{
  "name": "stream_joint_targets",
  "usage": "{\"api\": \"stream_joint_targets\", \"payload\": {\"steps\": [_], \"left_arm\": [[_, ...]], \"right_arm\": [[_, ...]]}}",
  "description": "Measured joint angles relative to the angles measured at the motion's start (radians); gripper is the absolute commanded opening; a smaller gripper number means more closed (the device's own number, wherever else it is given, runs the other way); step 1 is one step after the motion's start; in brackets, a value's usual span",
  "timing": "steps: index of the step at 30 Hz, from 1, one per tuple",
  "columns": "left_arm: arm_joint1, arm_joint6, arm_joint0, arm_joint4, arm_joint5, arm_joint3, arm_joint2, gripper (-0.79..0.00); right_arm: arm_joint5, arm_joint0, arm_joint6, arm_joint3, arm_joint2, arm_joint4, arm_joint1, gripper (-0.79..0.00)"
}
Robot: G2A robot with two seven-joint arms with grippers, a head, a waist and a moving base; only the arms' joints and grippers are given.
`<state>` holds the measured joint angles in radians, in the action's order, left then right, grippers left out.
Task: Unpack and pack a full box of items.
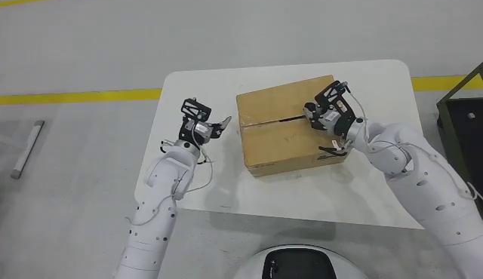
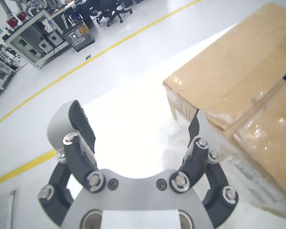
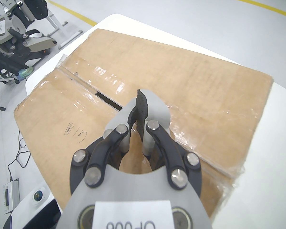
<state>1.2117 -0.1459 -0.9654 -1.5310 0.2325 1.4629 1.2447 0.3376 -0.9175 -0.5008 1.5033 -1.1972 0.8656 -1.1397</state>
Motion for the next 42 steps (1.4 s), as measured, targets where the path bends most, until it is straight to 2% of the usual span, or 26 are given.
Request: {"api": "stream_joint_targets", "payload": {"steps": [6, 18, 25, 30, 42], "left_arm": [[-0.01, -0.008, -0.091, -0.084, 0.004, 0.039, 0.009, 0.0], [-0.011, -0.007, -0.092, -0.085, 0.005, 0.04, 0.008, 0.0], [-0.02, 0.056, -0.116, -0.265, 0.018, 0.065, -0.019, 0.0], [-0.017, 0.103, -0.13, -0.368, -0.02, 0.061, -0.064, 0.0], [0.011, 0.22, -0.106, -0.291, -0.139, 0.036, -0.117, 0.0]], "right_arm": [[0.007, 0.002, -0.002, -0.005, 0.006, 0.003, -0.001, -0.785], [0.009, 0.012, -0.005, -0.014, 0.01, 0.004, -0.004, -0.785], [0.011, 0.011, -0.008, -0.015, 0.004, 0.007, -0.003, -0.785], [0.01, 0.008, -0.01, -0.011, 0.002, 0.009, -0.003, -0.785], [0.005, 0.006, -0.012, 0.003, 0.01, 0.011, -0.006, -0.785]]}}
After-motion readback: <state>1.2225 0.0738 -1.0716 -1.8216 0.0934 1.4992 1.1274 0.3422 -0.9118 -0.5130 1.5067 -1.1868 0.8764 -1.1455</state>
